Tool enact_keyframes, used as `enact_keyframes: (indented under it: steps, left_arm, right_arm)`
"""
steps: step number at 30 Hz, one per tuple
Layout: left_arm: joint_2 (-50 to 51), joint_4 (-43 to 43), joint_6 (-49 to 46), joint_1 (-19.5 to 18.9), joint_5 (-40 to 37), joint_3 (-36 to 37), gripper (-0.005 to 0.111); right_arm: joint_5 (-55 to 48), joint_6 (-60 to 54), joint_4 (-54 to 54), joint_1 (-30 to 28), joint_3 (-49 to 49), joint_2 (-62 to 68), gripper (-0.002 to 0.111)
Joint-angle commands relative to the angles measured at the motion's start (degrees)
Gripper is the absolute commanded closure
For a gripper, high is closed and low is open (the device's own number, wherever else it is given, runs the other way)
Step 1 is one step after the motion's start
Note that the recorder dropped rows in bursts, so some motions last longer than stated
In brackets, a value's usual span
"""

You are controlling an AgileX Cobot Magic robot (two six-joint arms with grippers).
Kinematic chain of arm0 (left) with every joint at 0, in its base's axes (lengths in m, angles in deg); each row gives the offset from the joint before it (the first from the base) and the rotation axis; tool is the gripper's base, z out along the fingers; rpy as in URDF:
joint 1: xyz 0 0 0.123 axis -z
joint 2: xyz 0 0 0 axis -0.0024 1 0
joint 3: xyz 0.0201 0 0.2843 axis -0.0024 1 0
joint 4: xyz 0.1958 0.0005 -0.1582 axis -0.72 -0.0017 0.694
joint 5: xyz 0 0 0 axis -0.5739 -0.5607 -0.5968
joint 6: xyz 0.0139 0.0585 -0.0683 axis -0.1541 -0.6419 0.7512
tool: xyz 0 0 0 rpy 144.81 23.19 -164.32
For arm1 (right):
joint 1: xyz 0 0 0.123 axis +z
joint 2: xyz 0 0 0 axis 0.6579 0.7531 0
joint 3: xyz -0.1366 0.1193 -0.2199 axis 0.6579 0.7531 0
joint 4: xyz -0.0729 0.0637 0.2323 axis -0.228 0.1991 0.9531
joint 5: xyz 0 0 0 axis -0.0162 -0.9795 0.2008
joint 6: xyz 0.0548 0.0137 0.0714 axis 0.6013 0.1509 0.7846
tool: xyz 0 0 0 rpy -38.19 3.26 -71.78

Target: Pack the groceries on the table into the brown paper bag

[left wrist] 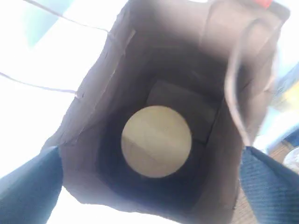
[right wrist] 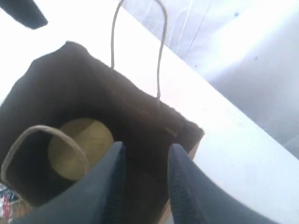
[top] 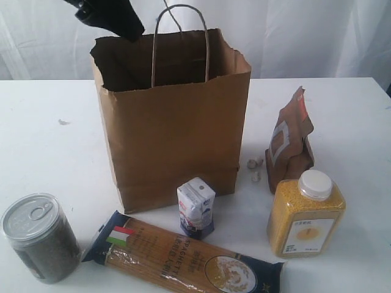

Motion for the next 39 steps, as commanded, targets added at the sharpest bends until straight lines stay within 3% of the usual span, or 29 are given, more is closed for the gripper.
enact_keyframes:
  steps: [1, 10, 13, 16, 21, 25, 33, 39]
  left_arm:
    - [-2.80, 2.76, 0.50, -0.34, -0.34, -0.19, 0.002]
    - [-7.46, 1.76, 3.45, -0.34, -3.36, -0.09, 0.002]
    - [-9.28, 1.48, 4.58, -0.88, -4.93, -0.09, 0.008]
    - [-11.24, 1.62, 6.25, -2.14, -6.16, -0.09, 0.023]
    - [-15.59, 1.62, 9.59, -4.13, -7.34, 0.40, 0.063]
    - [-20.72, 1.46, 10.61, -4.95, -6.85, 4.88, 0.085]
    - [-31.22, -0.33, 11.65, -4.95, -4.56, 14.10, 0.077]
    - [-36.03, 1.04, 13.28, -4.95, -8.08, 20.95, 0.069]
  right_arm:
    - [3.39, 3.29, -0.25, -0.34, -0.20, -2.18, 0.078]
    - [2.42, 4.64, -1.73, -0.34, -0.20, -8.03, 0.078]
    - [1.47, 5.71, -2.40, -0.34, -0.20, -10.51, 0.078]
    - [-0.76, 6.20, -3.50, -0.34, -0.10, -12.61, 0.078]
    - [-3.96, 9.03, -8.28, -0.34, 1.24, -16.96, 0.078]
    - [-4.90, 10.20, -11.09, -0.34, 5.43, -21.93, 0.078]
    - [-4.73, 12.11, -11.28, -0.34, 15.39, -31.66, 0.078]
    - [-5.97, 12.11, -9.53, -0.34, 21.17, -36.27, 0.078]
